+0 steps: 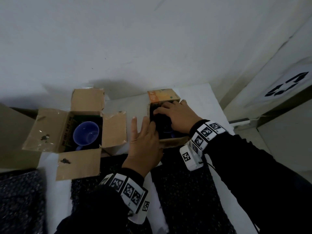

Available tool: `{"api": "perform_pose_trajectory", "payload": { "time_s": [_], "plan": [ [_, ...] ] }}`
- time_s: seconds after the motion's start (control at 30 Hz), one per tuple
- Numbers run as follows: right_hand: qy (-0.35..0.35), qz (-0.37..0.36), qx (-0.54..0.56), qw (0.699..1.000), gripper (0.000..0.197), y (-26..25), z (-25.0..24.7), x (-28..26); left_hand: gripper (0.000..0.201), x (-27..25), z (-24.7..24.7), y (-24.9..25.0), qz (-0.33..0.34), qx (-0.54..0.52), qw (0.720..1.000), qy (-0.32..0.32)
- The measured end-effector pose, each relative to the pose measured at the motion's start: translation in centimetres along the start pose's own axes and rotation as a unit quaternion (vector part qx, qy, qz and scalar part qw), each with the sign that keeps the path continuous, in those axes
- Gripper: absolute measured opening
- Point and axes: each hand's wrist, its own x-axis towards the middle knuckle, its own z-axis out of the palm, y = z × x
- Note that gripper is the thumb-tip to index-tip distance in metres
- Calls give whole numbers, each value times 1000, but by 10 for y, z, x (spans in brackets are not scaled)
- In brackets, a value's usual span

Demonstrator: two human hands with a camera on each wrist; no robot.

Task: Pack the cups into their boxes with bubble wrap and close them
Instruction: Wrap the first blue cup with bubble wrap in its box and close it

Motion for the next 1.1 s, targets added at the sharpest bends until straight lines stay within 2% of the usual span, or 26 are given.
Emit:
{"api": "perform_pose_trajectory", "payload": {
  "time_s": [0.1,0.2,0.27,0.33,0.43,0.53,0.63,0.73,0.83,0.9,1.1],
  "plan": [
    [-12,0,-29,1000,55,-2,0,1,44,4,4,-1,11,-24,999,26],
    [-26,17,-52,998,46,-7,1,6,40,7,9,-2,11,-51,998,37],
    [-24,16,-49,998,47,-9,0,6,42,4,13,-1,8,-74,996,45],
    [16,6,13,1000,52,-4,1,3,45,-1,17,0,7,-87,995,47],
    [80,9,105,991,54,5,4,-4,40,-6,19,1,15,-94,994,45],
    [87,-22,11,996,46,5,10,-1,39,-1,15,0,19,-77,997,8],
    [57,-18,-98,993,39,3,15,5,51,10,3,-2,26,-65,997,-36],
    [76,-29,-65,995,40,3,13,6,48,16,-6,-4,29,-67,996,-42],
    [127,-35,42,990,37,12,11,1,37,10,-8,-5,39,-98,994,22],
    [125,-57,26,990,38,16,13,-3,36,6,-1,-6,55,-102,992,43],
    [93,-96,-21,991,46,10,14,0,51,0,8,-6,29,-79,996,-12]
  ]
}}
